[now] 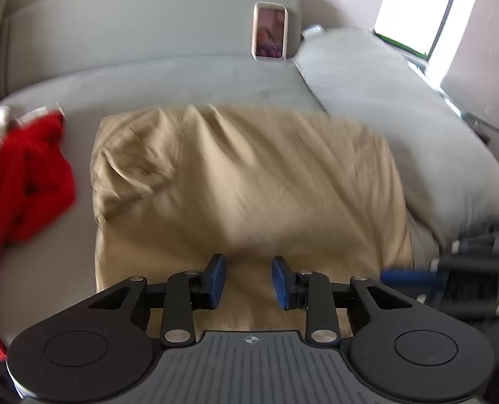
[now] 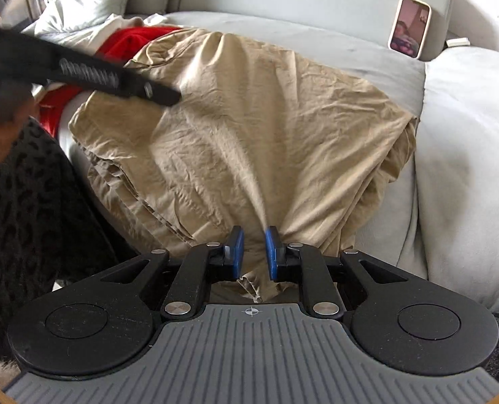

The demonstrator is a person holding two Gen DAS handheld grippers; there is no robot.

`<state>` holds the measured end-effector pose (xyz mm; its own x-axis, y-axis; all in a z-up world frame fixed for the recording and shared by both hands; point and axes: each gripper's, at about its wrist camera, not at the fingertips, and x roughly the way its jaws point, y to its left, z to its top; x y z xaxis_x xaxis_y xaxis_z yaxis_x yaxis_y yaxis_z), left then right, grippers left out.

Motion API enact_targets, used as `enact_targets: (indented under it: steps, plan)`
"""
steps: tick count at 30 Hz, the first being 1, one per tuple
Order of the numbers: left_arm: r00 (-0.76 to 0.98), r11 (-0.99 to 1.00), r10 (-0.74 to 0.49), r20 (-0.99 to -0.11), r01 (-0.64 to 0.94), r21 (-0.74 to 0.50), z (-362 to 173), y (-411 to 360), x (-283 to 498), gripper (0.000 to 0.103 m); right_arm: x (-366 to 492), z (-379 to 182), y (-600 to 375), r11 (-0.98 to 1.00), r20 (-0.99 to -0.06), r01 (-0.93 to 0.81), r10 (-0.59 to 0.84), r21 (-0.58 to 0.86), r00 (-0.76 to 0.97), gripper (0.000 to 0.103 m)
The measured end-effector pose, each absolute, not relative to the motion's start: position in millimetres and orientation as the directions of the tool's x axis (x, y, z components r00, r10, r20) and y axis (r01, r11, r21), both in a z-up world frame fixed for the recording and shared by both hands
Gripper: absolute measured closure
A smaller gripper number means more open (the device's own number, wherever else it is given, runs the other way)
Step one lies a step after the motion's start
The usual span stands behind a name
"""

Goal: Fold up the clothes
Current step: 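Open the right gripper and release the folded trousers on the sofa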

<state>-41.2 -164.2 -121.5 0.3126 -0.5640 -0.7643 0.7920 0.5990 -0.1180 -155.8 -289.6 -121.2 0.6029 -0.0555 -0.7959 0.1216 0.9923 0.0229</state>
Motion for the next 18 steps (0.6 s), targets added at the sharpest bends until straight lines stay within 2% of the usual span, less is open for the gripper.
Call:
enact_targets:
  steps: [4, 8, 10, 18]
  plan:
    - [0.328, 0.614, -0.559, -0.761, 0.781, -0.115, -120.0, -162.4, -42.8, 0.074, -156.4, -111.5, -292.0, 0.988, -0.8, 0.146, -0.05, 0.048, 0.598, 0.082]
    - [0.328, 0.617, -0.559, -0.761, 0.778, -0.118, -117.5, -160.9, -41.8, 0.074, -154.0, -82.6, -288.3, 0.981, -0.742, 0.179, -0.068, 0.072, 0.667, 0.064]
    - [0.326, 0.618, -0.56, -0.762, 0.777, -0.121, -116.0, -162.0, -40.0, 0.074, -148.0, -68.8, -286.0, 0.977, -0.699, 0.197, -0.084, 0.083, 0.71, 0.058]
    - [0.306, 0.614, -0.571, -0.762, 0.775, -0.149, -113.4, -160.7, -33.2, 0.074, -96.1, -89.1, -294.2, 0.952, -0.646, 0.294, -0.171, 0.087, 0.744, 0.06]
